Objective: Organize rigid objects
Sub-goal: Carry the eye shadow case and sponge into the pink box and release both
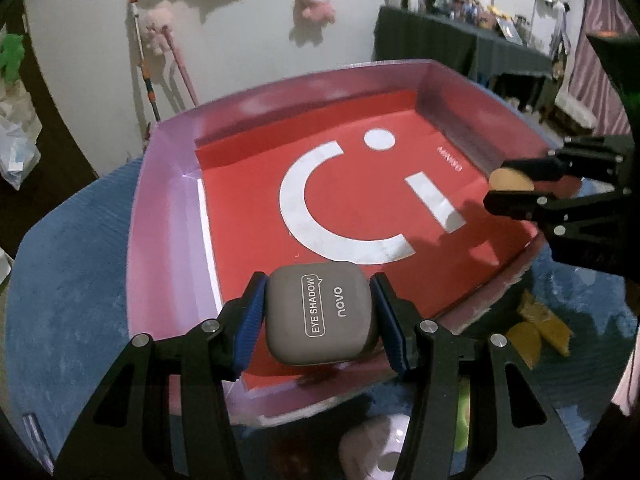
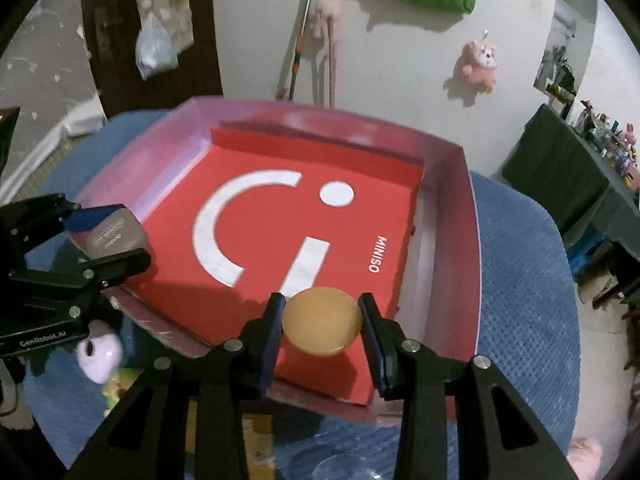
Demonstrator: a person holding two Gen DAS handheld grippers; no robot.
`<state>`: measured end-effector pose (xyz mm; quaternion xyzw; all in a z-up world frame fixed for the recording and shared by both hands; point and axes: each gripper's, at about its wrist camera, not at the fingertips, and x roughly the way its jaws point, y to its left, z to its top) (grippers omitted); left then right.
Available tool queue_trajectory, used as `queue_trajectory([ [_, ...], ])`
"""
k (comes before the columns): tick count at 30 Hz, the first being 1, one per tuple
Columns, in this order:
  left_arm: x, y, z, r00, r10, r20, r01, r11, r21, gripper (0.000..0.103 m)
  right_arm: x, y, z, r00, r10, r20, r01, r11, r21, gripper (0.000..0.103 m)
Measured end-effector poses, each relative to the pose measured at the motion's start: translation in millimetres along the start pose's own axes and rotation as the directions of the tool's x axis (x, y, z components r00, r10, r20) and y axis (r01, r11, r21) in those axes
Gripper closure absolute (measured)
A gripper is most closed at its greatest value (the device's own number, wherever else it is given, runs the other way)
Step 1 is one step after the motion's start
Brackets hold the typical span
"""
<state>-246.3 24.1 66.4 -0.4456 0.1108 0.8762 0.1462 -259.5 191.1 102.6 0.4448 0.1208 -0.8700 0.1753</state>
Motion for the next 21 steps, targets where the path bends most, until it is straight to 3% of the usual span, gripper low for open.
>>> queue_trajectory([
  [6, 18.7, 4.3, -0.5, 0.997, 0.012, -0.078, -0.011, 1.000, 0.011, 0.053, 21.7, -2.5, 2.7, 0.994, -0.038, -0.103, 0.034, 0.999, -0.042, 0.063],
  [13, 20.3, 3.7, -2.7, 0.996, 0.016, -0.089, -0.014, 1.000, 0.017, 0.053, 34.0, 5.8, -1.4, 0.987, -0.085, -0.135, 0.070, 0.992, -0.109, 0.063],
  [21, 19.7, 6.0, -0.3, 0.996, 0.012, -0.091, -0.011, 1.000, 0.010, 0.052, 34.7, 3.8, -1.5, 0.987, -0.080, -0.141, 0.064, 0.992, -0.110, 0.064],
])
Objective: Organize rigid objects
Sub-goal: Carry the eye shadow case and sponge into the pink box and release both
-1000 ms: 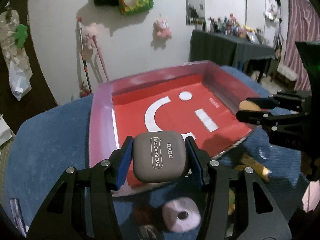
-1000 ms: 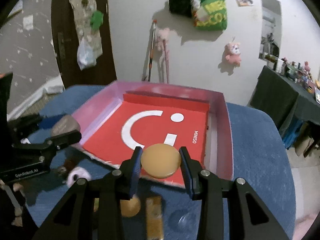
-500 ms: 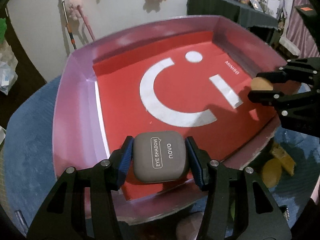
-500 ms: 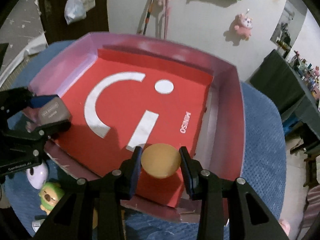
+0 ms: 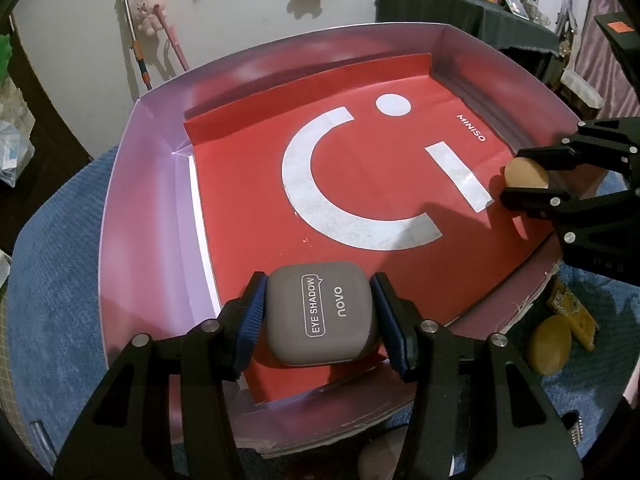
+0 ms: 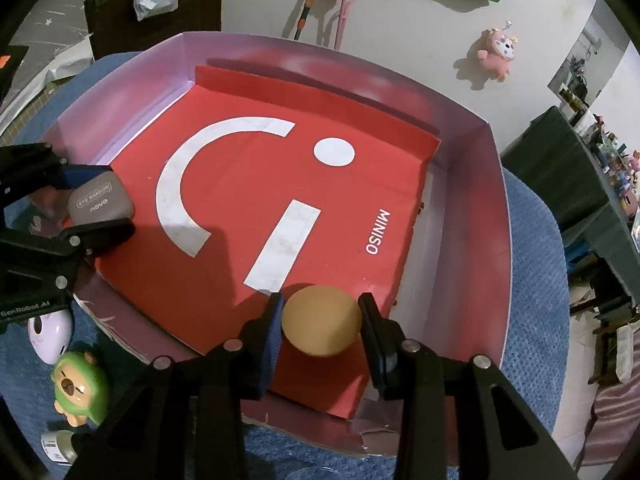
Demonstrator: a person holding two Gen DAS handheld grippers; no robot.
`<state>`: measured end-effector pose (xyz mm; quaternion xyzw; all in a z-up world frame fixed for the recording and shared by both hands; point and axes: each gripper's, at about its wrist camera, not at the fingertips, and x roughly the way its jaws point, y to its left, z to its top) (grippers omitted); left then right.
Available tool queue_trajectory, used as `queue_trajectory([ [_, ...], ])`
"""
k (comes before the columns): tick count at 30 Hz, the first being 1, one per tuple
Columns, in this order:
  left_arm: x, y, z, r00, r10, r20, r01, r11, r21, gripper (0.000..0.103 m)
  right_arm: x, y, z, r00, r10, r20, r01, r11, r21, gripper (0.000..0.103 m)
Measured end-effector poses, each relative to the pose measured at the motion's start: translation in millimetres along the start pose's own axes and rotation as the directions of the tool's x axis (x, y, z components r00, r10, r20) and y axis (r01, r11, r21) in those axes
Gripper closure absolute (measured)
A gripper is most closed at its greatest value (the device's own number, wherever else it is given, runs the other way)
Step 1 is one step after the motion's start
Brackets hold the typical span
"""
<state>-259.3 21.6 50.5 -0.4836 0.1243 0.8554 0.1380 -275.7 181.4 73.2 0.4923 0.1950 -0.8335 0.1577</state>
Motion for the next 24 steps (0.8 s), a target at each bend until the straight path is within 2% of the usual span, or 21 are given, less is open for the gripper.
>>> queue_trajectory([
  [11, 3.6, -2.5, 1.6, 1.000, -0.001, 0.010, 0.001, 1.000, -0.004, 0.051, -0.8, -2.1, 0.4, 1.000, 0.005, -0.003, -0.006, 1.000, -0.004, 0.064],
  [17, -1.3, -1.9, 1.4, 0.999, -0.009, 0.030, 0.009, 1.000, 0.000, 0.040, -1.0, -2.1, 2.2, 1.000, 0.012, -0.004, -0.012, 1.000, -0.001, 0.064],
  [24, -13.6, -3.9, 2.3, 0.998, -0.013, 0.060, 0.013, 1.000, -0.007, 0.038, -5.2, -3.4, 3.6, 1.000, 0.029, 0.007, -0.029, 0.999, 0.013, 0.060],
])
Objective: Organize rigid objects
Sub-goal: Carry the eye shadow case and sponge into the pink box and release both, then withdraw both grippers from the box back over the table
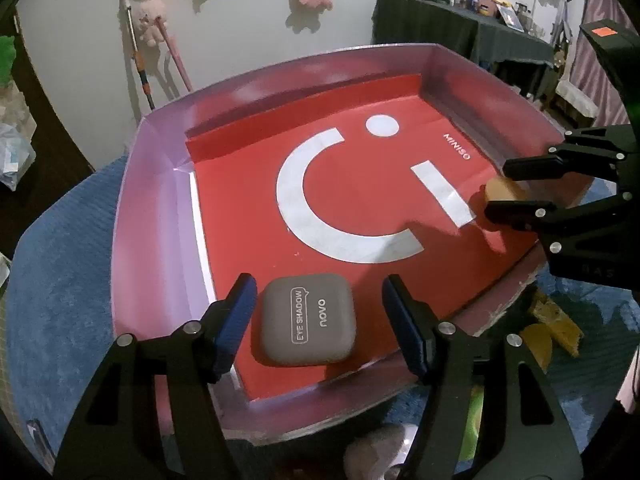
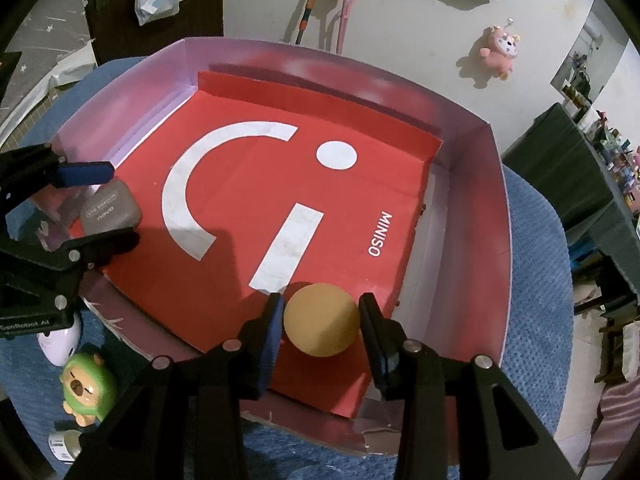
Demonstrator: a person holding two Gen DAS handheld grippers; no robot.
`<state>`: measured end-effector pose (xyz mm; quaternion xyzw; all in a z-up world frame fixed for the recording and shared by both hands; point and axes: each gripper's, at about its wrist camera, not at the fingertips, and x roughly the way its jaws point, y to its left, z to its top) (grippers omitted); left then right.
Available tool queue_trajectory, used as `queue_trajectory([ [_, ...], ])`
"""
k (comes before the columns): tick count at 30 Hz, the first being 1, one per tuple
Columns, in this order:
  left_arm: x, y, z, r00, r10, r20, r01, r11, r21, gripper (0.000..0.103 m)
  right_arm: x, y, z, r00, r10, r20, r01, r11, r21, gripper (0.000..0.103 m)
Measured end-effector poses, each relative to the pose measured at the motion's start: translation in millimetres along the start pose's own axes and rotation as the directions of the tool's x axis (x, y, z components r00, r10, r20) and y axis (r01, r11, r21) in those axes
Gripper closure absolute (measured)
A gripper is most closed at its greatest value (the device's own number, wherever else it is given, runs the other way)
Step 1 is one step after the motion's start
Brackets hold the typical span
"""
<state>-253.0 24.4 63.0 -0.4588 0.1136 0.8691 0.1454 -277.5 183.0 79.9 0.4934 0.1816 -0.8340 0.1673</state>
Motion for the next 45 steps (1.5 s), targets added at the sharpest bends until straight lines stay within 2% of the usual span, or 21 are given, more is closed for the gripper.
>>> queue_trajectory([
  [3, -9.2, -2.2, -0.3, 1.000, 0.001, 0.027, 0.000, 1.000, -0.006, 0.033, -6.6, -0.1, 0.7, 1.000, 0.013, 0.016, -0.013, 1.000, 0.007, 0.055],
  [5, -18.4, -1.3, -0.8, 0.999, -0.003, 0.050, 0.004, 1.000, -0.018, 0.032, -13.0, 0.4, 0.9, 0.999, 0.009, 0.033, -0.009, 1.000, 0.012, 0.040],
  [6, -22.4, -1.2, -0.8, 0.998, -0.006, 0.060, 0.008, 1.000, -0.026, 0.032, -16.7, 0.3, 0.9, 0.999, 0.009, 0.044, -0.009, 1.000, 0.014, 0.038],
  [9, -38.2, 0.4, -3.6, 0.995, -0.017, 0.099, 0.022, 0.998, -0.055, 0.030, -29.3, -2.0, -0.1, 0.997, 0.020, 0.070, -0.022, 0.999, 0.034, 0.038],
  [11, -49.0, -0.2, -6.9, 0.992, -0.013, 0.125, 0.022, 0.997, -0.071, 0.024, -39.6, -3.9, -2.5, 0.995, 0.029, 0.093, -0.034, 0.998, 0.050, 0.036],
  [14, -65.0, -1.7, -12.6, 0.985, -0.005, 0.174, 0.023, 0.995, -0.100, 0.024, -58.8, -3.8, -8.5, 0.989, 0.034, 0.141, -0.043, 0.997, 0.060, 0.027],
  [17, -82.9, -4.8, -21.0, 0.976, 0.014, 0.219, 0.013, 0.993, -0.121, 0.023, -79.8, -3.5, -16.3, 0.980, 0.036, 0.194, -0.051, 0.996, 0.073, 0.025],
  [19, -96.6, -7.5, -27.7, 0.967, 0.027, 0.255, 0.008, 0.991, -0.133, 0.022, -94.4, -3.8, -23.3, 0.972, 0.051, 0.230, -0.073, 0.993, 0.090, 0.022],
  [23, -124.0, -12.0, -40.7, 0.941, 0.054, 0.333, -0.003, 0.988, -0.152, 0.009, -132.9, 2.3, -40.5, 0.947, 0.023, 0.322, -0.057, 0.993, 0.099, 0.013],
  [26, -143.4, -18.4, -53.0, 0.920, 0.072, 0.386, -0.012, 0.988, -0.156, 0.009, -157.9, 10.9, -53.9, 0.924, 0.005, 0.382, -0.044, 0.995, 0.093, 0.004],
  [33, -169.4, -29.6, -89.2, 0.887, 0.085, 0.454, 0.013, 0.978, -0.209, 0.005, -200.9, 33.5, -98.7, 0.864, -0.024, 0.503, -0.046, 0.991, 0.127, 0.000],
  [37, -174.8, -39.8, -113.3, 0.871, 0.096, 0.482, 0.016, 0.974, -0.224, 0.005, -204.5, 45.7, -126.7, 0.842, -0.051, 0.538, -0.047, 0.985, 0.167, 0.000],
  [42, -167.2, -51.2, -138.7, 0.876, 0.076, 0.476, 0.040, 0.973, -0.229, 0.003, -193.4, 60.3, -157.4, 0.835, -0.085, 0.544, -0.037, 0.977, 0.209, 0.000],
  [45, -155.3, -57.4, -153.7, 0.887, 0.074, 0.455, 0.037, 0.972, -0.230, 0.003, -180.3, 66.2, -176.1, 0.828, -0.099, 0.552, -0.039, 0.972, 0.234, 0.000],
])
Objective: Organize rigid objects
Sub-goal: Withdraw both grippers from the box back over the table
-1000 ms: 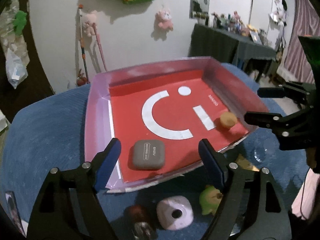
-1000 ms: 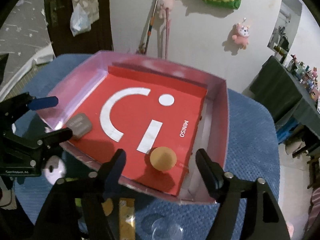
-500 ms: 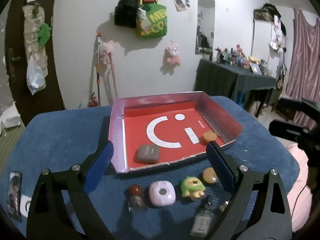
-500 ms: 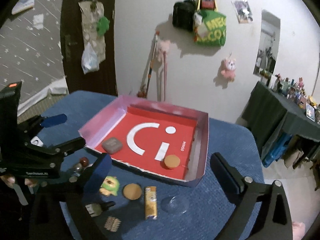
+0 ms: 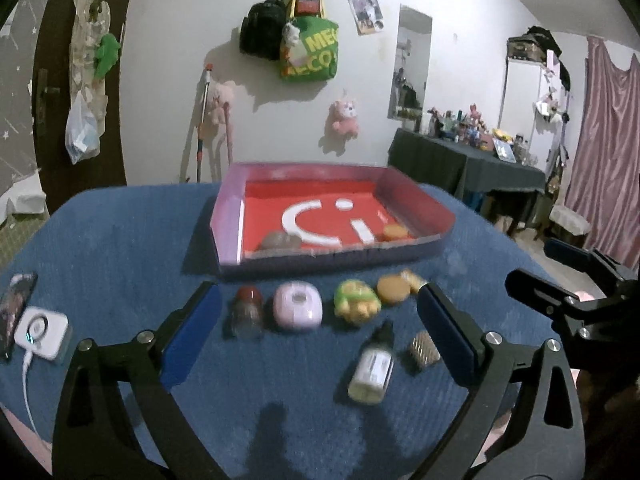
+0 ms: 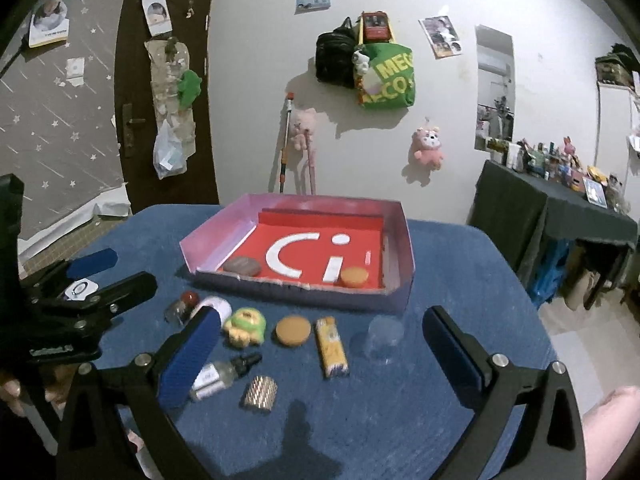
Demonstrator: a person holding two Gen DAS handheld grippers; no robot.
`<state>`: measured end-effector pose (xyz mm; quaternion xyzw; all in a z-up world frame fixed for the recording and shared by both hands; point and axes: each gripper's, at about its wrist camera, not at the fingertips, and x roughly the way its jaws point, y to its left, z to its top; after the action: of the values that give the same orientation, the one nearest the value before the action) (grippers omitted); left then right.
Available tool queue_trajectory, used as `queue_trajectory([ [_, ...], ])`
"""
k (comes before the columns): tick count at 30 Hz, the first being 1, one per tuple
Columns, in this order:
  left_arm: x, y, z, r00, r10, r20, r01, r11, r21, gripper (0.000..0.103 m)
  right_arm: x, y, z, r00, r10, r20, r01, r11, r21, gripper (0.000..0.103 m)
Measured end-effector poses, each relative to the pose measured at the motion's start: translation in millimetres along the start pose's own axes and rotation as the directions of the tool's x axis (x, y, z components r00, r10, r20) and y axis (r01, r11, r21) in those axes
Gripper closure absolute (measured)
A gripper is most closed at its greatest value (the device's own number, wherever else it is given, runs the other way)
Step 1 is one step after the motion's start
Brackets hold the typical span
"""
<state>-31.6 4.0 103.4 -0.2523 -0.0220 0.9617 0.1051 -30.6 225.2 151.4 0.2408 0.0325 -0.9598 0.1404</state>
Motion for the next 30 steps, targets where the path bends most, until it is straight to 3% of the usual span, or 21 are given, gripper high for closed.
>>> queue_trajectory([
  [10, 17.5, 2.0, -46.3, 0.994, -0.019, -0.104, 0.015, 0.999, -0.035, 0.003, 15.0, 7.3, -63.0, 0.999, -0.025, -0.041, 0.027, 0.998, 0.049, 0.000],
  [17, 25.2, 1.1, -51.0, 0.991, -0.022, -0.134, 0.019, 1.000, -0.024, 0.003, 27.9, 6.7, -75.7, 0.996, -0.007, -0.085, 0.012, 0.998, 0.057, 0.000],
  [24, 38.8, 1.2, -50.2, 0.981, -0.063, -0.182, 0.062, 0.998, -0.015, 0.004, 40.5, -0.1, -77.9, 0.988, 0.091, -0.125, -0.079, 0.992, 0.100, 0.000],
  [30, 47.6, -7.0, -46.8, 0.975, -0.080, -0.209, 0.092, 0.995, 0.048, 0.004, 55.4, -6.3, -79.9, 0.972, 0.169, -0.161, -0.148, 0.980, 0.136, 0.000],
])
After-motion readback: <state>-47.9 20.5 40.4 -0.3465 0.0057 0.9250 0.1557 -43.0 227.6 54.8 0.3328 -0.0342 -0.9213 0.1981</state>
